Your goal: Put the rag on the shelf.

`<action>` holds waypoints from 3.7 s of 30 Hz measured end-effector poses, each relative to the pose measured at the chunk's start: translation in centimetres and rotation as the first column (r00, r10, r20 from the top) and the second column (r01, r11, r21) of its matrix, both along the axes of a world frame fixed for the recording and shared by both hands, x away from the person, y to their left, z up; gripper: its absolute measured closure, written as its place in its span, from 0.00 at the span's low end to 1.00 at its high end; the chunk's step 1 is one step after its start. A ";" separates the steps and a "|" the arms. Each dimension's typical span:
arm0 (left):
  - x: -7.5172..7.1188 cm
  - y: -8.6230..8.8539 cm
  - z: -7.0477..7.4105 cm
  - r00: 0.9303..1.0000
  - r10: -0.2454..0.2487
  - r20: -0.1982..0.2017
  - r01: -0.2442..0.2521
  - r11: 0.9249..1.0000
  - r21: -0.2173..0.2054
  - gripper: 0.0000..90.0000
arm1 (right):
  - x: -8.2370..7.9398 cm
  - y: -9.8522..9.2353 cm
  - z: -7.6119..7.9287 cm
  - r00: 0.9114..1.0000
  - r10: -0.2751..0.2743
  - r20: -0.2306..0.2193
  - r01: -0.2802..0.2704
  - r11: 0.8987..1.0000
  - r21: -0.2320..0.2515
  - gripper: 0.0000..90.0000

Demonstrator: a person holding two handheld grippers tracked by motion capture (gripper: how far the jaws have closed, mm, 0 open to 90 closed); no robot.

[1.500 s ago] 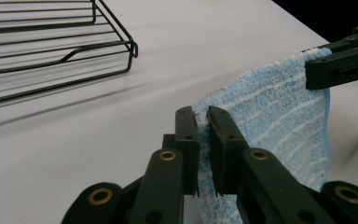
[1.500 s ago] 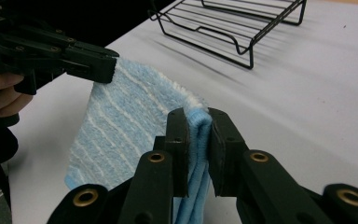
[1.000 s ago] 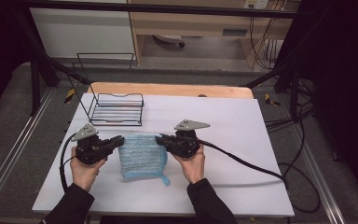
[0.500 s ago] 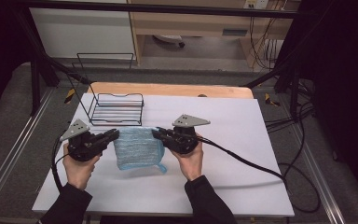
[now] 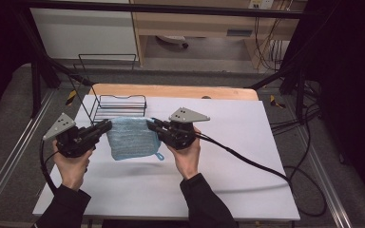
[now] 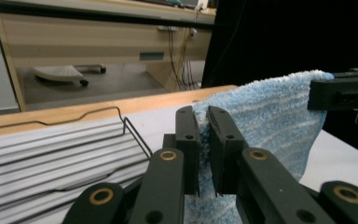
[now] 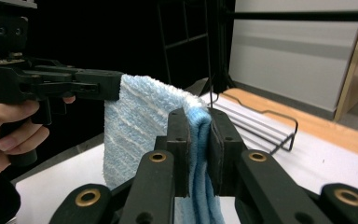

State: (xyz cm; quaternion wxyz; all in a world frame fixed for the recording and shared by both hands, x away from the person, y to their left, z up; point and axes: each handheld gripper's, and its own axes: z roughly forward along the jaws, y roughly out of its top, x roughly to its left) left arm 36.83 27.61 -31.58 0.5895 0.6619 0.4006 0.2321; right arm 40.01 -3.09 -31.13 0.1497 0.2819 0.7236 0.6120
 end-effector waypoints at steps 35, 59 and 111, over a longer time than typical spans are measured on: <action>2.6 3.3 6.8 0.969 0.098 0.227 -0.054 0.980 -0.194 0.92 | 2.7 4.5 7.8 0.976 -0.062 0.209 0.044 0.995 0.089 0.90; 4.5 5.8 10.3 0.948 0.136 0.288 -0.060 0.964 -0.260 0.92 | 4.2 7.3 12.7 0.956 -0.073 0.286 0.047 0.994 0.098 0.90; 11.5 7.8 16.2 0.928 0.230 0.294 -0.158 0.955 -0.250 0.92 | 11.6 11.2 18.6 0.940 -0.124 0.318 0.094 0.990 0.108 0.90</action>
